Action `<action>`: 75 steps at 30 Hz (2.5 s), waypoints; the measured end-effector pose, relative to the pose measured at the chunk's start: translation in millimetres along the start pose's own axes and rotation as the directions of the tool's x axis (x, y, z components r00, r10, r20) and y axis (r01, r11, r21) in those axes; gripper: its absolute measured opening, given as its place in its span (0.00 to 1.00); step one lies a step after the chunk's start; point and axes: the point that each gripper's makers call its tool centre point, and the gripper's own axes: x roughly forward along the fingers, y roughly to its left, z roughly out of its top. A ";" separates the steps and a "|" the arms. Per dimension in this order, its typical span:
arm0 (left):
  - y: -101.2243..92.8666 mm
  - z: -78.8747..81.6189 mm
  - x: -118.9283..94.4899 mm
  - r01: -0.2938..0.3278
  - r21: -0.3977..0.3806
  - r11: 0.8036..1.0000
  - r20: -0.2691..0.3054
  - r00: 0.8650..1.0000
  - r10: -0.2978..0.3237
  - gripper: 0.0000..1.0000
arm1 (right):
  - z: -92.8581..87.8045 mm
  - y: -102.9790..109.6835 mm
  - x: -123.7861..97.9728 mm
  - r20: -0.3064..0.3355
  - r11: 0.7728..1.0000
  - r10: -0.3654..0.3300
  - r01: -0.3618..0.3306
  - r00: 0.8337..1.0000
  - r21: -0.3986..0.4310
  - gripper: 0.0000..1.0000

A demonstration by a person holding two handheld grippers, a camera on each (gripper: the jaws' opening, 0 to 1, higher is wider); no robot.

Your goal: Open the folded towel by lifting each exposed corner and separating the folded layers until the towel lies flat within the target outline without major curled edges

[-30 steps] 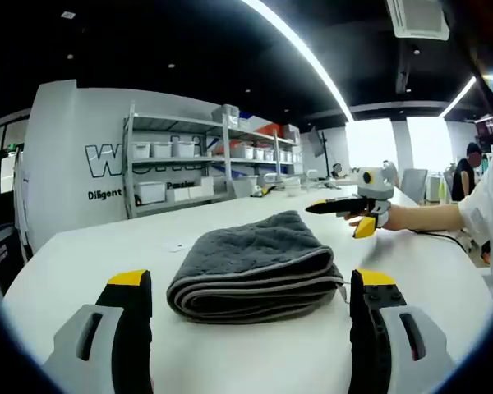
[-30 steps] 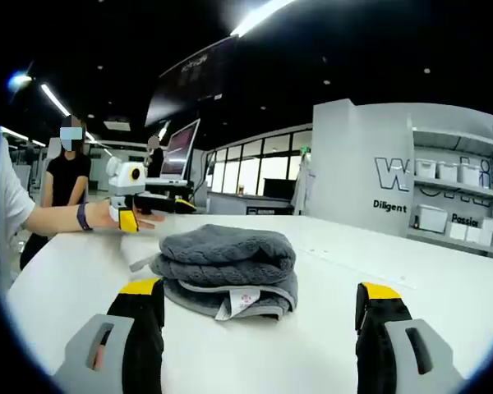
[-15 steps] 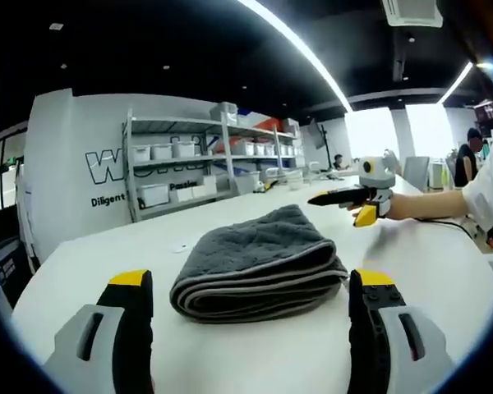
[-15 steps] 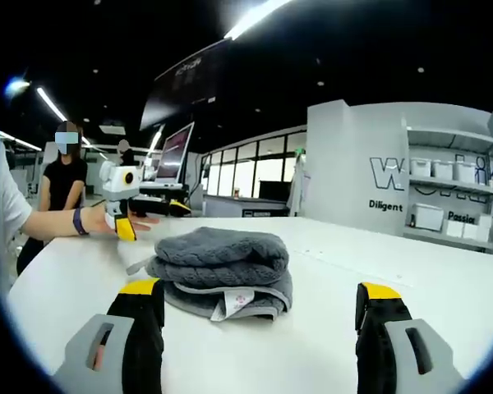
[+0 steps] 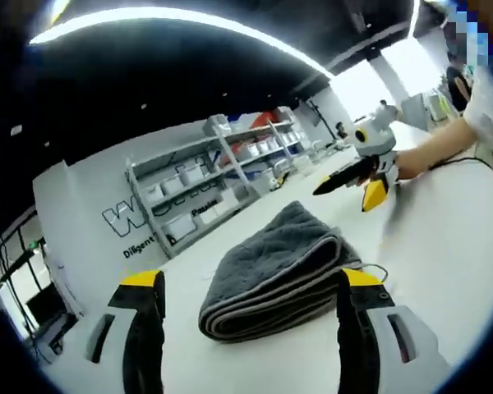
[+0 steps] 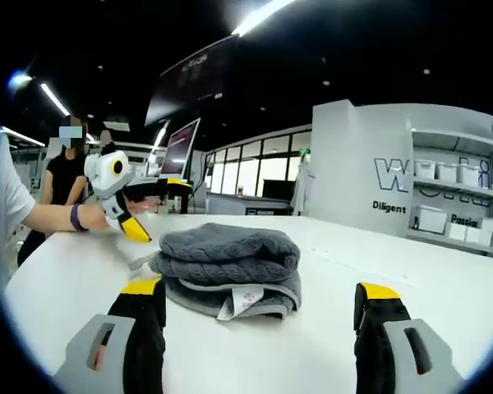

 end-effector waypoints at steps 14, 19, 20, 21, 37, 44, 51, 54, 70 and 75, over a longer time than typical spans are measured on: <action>-24.3 23.1 4.9 -0.048 0.307 0.951 0.038 0.999 0.038 0.60 | 4.8 10.2 5.1 0.028 1.000 0.015 -0.014 0.999 -0.020 0.96; -37.4 22.8 11.6 -0.017 0.348 0.937 0.023 1.000 0.010 0.56 | 4.9 10.4 7.7 0.029 1.000 0.021 -0.021 0.999 -0.012 0.96; -39.3 24.3 11.9 -0.014 0.352 0.936 0.025 1.000 0.006 0.55 | 4.9 10.7 7.9 0.029 1.000 0.023 -0.022 0.999 -0.013 0.96; -41.1 26.2 12.4 -0.012 0.355 0.935 0.030 1.000 0.001 0.54 | 5.0 11.0 8.0 0.029 1.000 0.024 -0.024 0.999 -0.014 0.96; -71.4 24.9 28.4 0.060 0.453 0.889 0.019 0.997 -0.077 0.35 | 3.2 19.4 6.8 0.025 0.999 0.045 -0.044 0.999 -0.015 0.95; -85.5 28.0 37.0 0.105 0.447 0.888 0.034 0.990 -0.135 0.27 | 2.4 17.6 5.5 0.026 0.999 0.033 -0.032 0.999 -0.016 0.94; -96.6 13.7 35.7 0.187 0.393 0.900 0.003 0.979 -0.204 0.14 | 0.4 11.7 4.7 0.024 1.000 0.001 -0.001 1.000 -0.025 0.94; -96.8 14.4 32.2 0.202 0.343 0.917 0.013 0.975 -0.220 0.13 | -0.5 11.0 4.7 0.019 0.999 -0.007 0.008 1.000 -0.033 0.94; -95.0 10.8 30.8 0.251 0.224 0.942 0.024 0.965 -0.263 0.05 | -9.9 3.7 4.8 -0.017 0.998 -0.058 0.058 0.998 -0.023 0.95; -93.7 18.2 25.5 0.244 0.221 0.944 0.050 0.964 -0.261 0.04 | -8.9 -1.3 2.8 -0.004 0.996 -0.086 0.086 0.996 0.004 0.95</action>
